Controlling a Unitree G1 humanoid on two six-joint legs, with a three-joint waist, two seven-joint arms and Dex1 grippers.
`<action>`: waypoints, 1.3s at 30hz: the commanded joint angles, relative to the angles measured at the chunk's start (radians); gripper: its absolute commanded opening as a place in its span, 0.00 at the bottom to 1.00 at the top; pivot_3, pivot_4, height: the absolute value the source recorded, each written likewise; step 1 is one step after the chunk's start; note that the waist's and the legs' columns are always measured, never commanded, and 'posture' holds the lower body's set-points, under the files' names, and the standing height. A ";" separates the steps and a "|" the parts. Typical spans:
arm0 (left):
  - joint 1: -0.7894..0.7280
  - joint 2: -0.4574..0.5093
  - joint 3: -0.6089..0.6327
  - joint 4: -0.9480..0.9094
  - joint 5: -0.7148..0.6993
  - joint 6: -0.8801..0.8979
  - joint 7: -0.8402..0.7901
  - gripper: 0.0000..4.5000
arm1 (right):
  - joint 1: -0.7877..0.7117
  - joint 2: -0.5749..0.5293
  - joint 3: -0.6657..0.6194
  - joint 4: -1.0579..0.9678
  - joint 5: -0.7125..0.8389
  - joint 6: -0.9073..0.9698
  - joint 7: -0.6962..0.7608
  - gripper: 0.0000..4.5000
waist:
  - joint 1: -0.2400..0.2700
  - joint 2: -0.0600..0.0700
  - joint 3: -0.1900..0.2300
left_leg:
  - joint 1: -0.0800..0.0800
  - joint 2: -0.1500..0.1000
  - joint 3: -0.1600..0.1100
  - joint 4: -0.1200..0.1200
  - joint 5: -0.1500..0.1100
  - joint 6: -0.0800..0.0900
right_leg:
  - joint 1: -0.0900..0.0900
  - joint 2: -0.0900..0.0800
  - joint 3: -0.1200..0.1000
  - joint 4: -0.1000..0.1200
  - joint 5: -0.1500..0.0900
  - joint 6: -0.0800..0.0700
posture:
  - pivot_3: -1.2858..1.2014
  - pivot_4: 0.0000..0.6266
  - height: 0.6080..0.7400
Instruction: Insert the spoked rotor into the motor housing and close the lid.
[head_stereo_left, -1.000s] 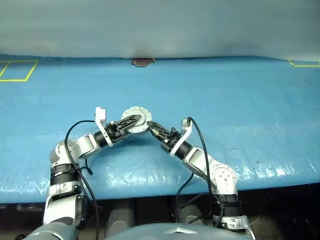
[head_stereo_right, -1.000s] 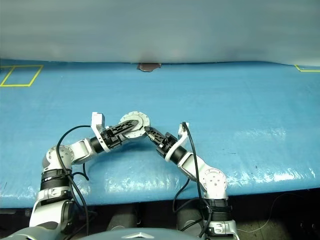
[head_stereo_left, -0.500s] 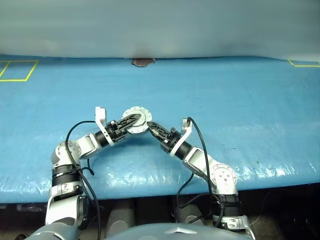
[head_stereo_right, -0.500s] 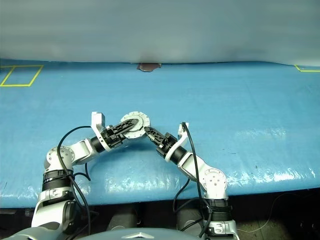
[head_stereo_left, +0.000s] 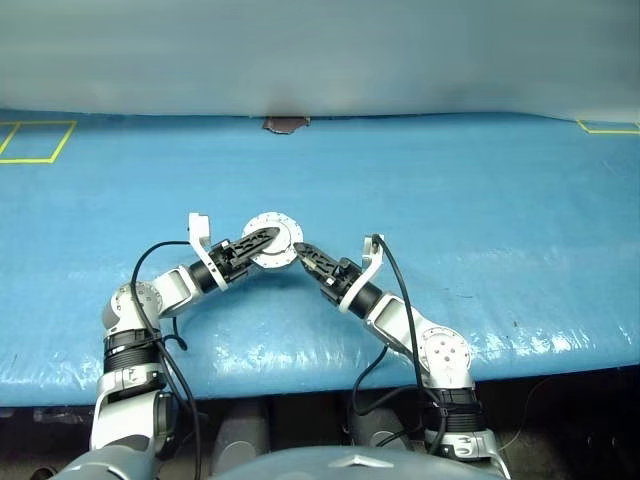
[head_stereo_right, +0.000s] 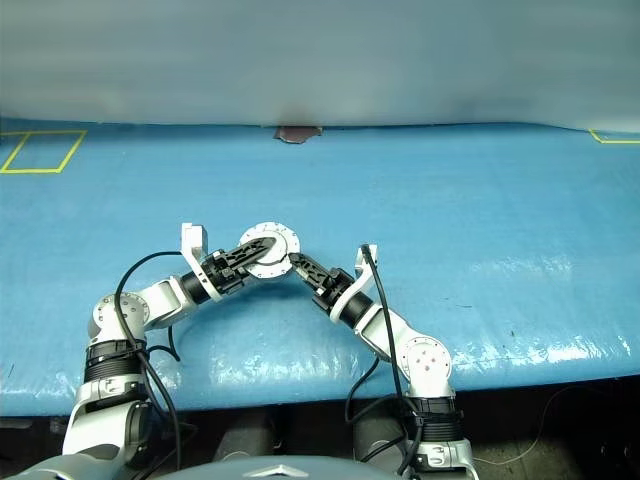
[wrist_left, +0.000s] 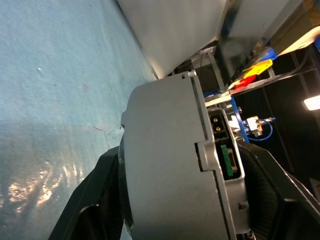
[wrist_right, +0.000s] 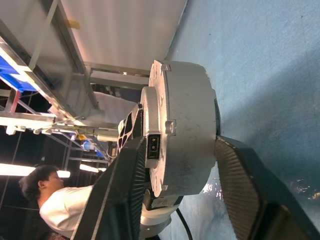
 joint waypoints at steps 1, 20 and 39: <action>-0.017 0.011 0.018 -0.016 0.005 -0.046 0.000 0.64 | -0.021 0.066 0.005 -0.073 -0.076 -0.090 0.014 0.69 | 0.000 0.000 0.000 | 0.000 0.000 0.000 0.000 0.000 0.000 | 0.000 0.000 0.000 0.000 0.000 0.000 | 0.52 0.24 1.00; -0.055 0.024 0.208 0.047 -0.014 -0.227 0.117 0.64 | 0.039 0.043 -0.034 -0.092 -0.124 -0.187 0.037 0.69 | 0.001 0.000 0.000 | 0.000 0.000 0.000 0.000 0.000 0.000 | 0.000 0.000 0.000 0.000 0.000 0.000 | 0.52 0.24 1.00; -0.155 0.010 0.319 0.221 0.089 -0.606 0.360 0.64 | 0.102 0.041 -0.030 -0.139 -0.167 -0.163 0.070 0.69 | 0.005 -0.001 0.000 | -0.002 -0.001 0.000 0.002 0.000 0.000 | 0.000 -0.001 0.000 -0.001 0.001 0.002 | 0.52 0.24 1.00</action>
